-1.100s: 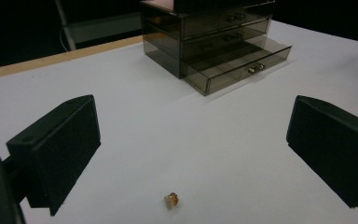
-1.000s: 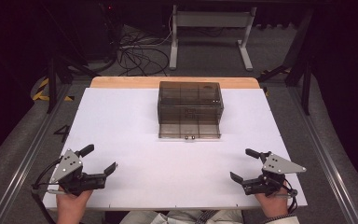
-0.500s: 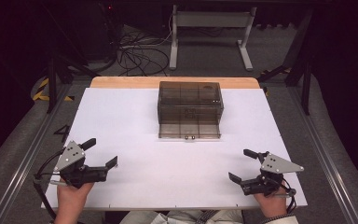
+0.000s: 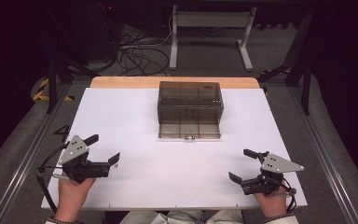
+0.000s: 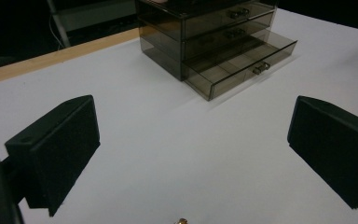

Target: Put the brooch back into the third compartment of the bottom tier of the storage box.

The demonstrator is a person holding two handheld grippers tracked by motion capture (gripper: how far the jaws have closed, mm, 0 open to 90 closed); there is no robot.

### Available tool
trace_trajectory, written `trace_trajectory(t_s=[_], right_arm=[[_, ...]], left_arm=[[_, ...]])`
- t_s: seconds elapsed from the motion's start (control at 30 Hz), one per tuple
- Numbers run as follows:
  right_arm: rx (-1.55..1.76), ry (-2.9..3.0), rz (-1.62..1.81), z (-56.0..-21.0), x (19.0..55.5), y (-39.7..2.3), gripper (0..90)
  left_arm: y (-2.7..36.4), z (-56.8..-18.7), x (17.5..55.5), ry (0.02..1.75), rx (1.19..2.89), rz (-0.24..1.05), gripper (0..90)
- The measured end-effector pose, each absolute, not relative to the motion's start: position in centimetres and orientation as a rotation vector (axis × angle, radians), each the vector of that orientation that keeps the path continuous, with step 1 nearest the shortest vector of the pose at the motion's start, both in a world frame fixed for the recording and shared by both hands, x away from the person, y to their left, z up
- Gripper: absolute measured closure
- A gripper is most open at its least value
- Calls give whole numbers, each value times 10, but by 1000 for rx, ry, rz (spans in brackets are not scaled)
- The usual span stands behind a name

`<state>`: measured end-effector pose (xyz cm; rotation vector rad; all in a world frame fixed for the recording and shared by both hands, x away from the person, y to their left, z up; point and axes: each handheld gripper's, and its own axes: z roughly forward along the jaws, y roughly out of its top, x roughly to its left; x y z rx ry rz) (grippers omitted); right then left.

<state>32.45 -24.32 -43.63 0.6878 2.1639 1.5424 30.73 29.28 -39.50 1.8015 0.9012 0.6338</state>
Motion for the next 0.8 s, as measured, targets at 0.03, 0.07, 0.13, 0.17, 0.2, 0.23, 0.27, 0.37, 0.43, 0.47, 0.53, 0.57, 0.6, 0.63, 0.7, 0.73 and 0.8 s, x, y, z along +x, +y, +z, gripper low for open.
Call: trace_trajectory(t_s=[0.03, 0.07, 0.13, 0.17, 0.2, 0.23, 0.27, 0.37, 0.43, 0.47, 0.53, 0.57, 0.6, 0.63, 0.7, 0.73, 0.8], right_arm=[[688, 2165, 1543, -436, 325, -243, 23], [687, 2166, 1544, -436, 325, -243, 23], [687, 2166, 1545, -436, 325, -243, 23], [687, 2164, 1550, -436, 325, -243, 23], [687, 2164, 1550, -436, 325, -243, 23], [686, 2164, 1550, -436, 325, -243, 23], [686, 2165, 1552, -436, 325, -243, 23], [683, 2168, 1558, -437, 325, -243, 23], [682, 2170, 1557, -437, 325, -243, 23], [681, 2172, 1556, -437, 325, -243, 23], [682, 2172, 1557, -437, 325, -243, 23], [681, 2172, 1559, -437, 326, -243, 23], [681, 2171, 1558, -437, 326, -243, 23], [681, 2171, 1558, -437, 326, -243, 23], [682, 2172, 1560, -437, 326, -243, 23], [681, 2172, 1558, -437, 326, -243, 23], [680, 2173, 1558, -437, 325, -243, 23]], left_arm=[[293, -395, 308, 900, 1799, 634, 31], [293, -395, 308, 900, 1799, 634, 30], [293, -394, 309, 902, 1798, 629, 30], [293, -392, 310, 901, 1801, 615, 30], [293, -392, 311, 903, 1796, 612, 29], [293, -391, 311, 901, 1800, 610, 30], [293, -391, 311, 901, 1800, 610, 36], [294, -388, 312, 869, 1827, 584, 69], [294, -386, 313, 856, 1841, 586, 75], [294, -386, 313, 856, 1841, 586, 80], [294, -385, 312, 847, 1841, 584, 88], [294, -384, 312, 844, 1843, 585, 90], [294, -383, 313, 843, 1843, 580, 91], [294, -383, 313, 843, 1846, 578, 92], [294, -383, 314, 847, 1862, 571, 99], [295, -382, 314, 850, 1885, 570, 112], [294, -381, 316, 857, 1921, 557, 134]])
